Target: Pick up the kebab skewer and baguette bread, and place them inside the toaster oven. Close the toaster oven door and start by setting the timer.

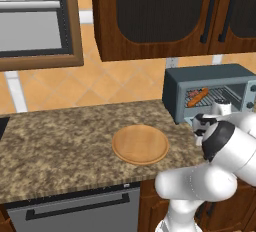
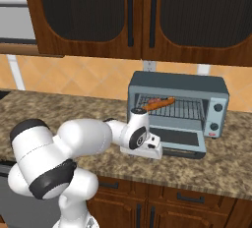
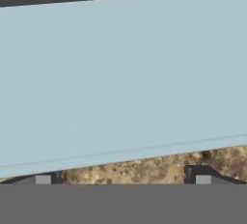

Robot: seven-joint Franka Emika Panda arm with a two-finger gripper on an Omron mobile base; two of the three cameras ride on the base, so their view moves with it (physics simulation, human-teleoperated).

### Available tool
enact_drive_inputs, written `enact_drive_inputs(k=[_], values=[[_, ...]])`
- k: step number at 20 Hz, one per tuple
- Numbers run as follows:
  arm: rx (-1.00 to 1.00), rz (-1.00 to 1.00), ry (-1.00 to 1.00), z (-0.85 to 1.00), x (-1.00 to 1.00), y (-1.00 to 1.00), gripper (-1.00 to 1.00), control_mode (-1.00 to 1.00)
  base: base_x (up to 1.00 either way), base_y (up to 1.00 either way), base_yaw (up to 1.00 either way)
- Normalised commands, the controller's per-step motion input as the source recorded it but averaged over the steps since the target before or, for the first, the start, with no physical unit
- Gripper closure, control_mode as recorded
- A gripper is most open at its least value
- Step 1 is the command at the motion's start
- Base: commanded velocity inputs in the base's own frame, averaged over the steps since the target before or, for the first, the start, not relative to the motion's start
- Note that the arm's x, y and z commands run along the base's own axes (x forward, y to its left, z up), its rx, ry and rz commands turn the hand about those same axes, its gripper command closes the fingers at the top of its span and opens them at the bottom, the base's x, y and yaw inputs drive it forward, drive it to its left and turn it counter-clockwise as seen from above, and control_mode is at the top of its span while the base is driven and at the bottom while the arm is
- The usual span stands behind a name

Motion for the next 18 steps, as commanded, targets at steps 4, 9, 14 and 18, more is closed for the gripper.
enact_drive_inputs(k=[4,9,14,18], values=[[0.0,0.0,-0.08,-0.11,0.06,0.0,-1.0,-1.0,0.0,0.0,0.0],[0.0,0.0,-0.18,0.0,0.17,0.0,-1.0,-1.0,0.0,0.0,0.0],[0.0,0.0,-0.21,0.0,0.25,0.01,-1.0,-1.0,0.0,0.0,0.0],[0.0,0.0,-0.23,0.09,0.32,0.05,-1.0,-1.0,0.0,0.0,0.0]])
